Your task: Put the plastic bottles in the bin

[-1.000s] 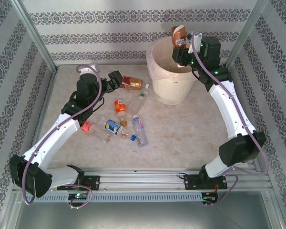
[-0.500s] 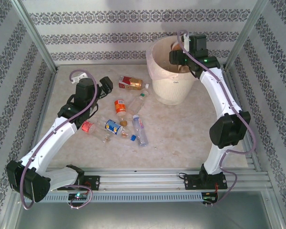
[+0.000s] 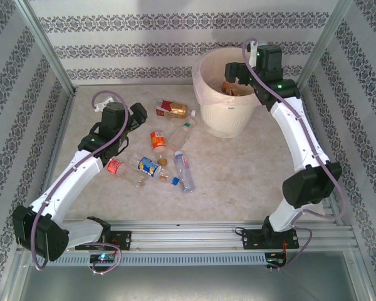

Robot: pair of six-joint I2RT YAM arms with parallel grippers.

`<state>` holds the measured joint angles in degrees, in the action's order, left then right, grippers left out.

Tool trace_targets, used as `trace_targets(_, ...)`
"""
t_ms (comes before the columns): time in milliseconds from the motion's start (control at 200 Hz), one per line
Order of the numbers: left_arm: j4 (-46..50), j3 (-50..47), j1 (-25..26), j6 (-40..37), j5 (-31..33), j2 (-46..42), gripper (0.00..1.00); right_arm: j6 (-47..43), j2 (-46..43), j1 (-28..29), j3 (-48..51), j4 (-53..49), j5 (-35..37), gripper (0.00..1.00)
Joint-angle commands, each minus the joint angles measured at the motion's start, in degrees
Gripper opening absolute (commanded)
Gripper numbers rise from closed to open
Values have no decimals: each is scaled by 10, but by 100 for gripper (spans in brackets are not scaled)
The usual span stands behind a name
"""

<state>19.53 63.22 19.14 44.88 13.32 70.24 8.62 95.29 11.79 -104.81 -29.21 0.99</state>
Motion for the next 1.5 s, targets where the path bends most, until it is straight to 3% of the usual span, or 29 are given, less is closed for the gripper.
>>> trace_targets(0, 19, 16, -9, 14, -13, 8, 100, 15, -32, 11, 30, 41, 12, 98)
trace_targets(525, 17, 25, -30, 36, -72, 59, 100, 54, -210, 99, 282, 195, 14, 98)
trace_targets(695, 20, 29, -34, 40, -86, 72, 100, 7, -256, 155, 360, 203, 29, 98)
trace_targets(839, 19, 26, -39, 50, -87, 79, 100, -34, -281, 219, 429, 220, -5, 98)
trace_targets(1109, 13, 27, -41, 63, -102, 94, 100, 5, -211, 321, 451, 188, 38, 98)
trace_targets(1224, 18, 28, -42, 61, -99, 94, 100, 43, -159, 340, 436, 146, 12, 96)
trace_targets(1494, 14, 19, -45, 67, -99, 93, 100, 119, -31, 352, 379, 64, -9, 78)
